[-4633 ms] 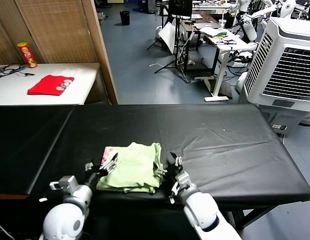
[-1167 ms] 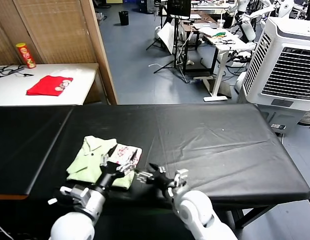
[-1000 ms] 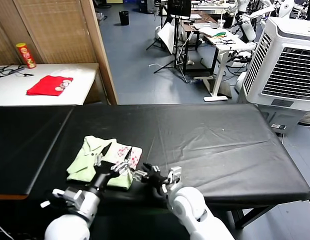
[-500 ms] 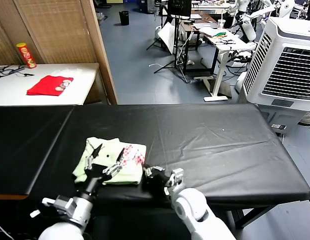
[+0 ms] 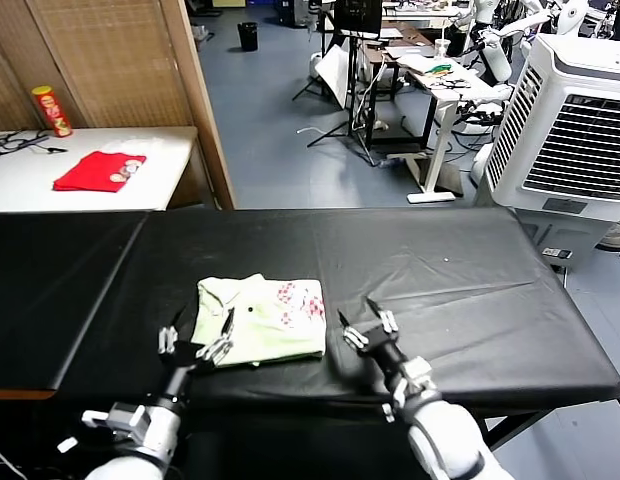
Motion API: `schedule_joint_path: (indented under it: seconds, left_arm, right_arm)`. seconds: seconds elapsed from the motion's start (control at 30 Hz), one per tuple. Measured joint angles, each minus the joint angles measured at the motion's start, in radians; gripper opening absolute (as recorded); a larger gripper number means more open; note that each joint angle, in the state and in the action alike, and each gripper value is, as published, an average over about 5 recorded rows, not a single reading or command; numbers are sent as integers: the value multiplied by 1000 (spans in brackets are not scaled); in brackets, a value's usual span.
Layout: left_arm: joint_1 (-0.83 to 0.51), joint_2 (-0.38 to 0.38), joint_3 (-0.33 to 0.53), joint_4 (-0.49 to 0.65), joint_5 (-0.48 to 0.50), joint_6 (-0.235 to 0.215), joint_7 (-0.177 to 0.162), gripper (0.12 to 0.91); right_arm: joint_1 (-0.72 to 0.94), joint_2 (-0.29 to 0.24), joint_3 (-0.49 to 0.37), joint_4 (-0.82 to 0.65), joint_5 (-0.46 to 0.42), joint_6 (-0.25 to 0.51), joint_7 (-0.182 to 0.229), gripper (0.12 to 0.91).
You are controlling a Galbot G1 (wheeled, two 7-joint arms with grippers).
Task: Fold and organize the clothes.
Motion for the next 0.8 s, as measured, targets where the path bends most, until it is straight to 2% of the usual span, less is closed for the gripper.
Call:
schedule_joint_path:
  seconds: [0.07, 0.13, 0.3, 0.4, 0.47, 0.57, 0.7, 0.8]
  left_arm:
    - [20, 12, -8, 1, -1, 0, -10, 798]
    - [45, 23, -17, 1, -1, 0, -23, 798]
    - [117, 43, -43, -3, -17, 0, -71, 798]
    - [167, 50, -59, -13, -66, 6, -98, 798]
    - [202, 53, -69, -21, -101, 8, -113, 798]
    - [258, 55, -84, -35, -123, 7, -120, 798]
    - [331, 57, -104, -57, -125, 6, -118, 798]
    - [382, 60, -121, -75, -126, 6, -118, 798]
  right_arm:
    - [-65, -5, 26, 36, -9, 49, 24, 768]
    - [-134, -8, 51, 65, -24, 104, 44, 790]
    - [-295, -7, 99, 113, -71, 225, 102, 798]
    - [-379, -1, 117, 143, -88, 258, 149, 798]
    - [-437, 1, 127, 170, -84, 248, 189, 798]
    - [-524, -3, 136, 225, -48, 190, 234, 798]
    - [-627, -10, 135, 312, -13, 93, 258, 798]
    - [-674, -10, 127, 363, -12, 50, 269, 798]
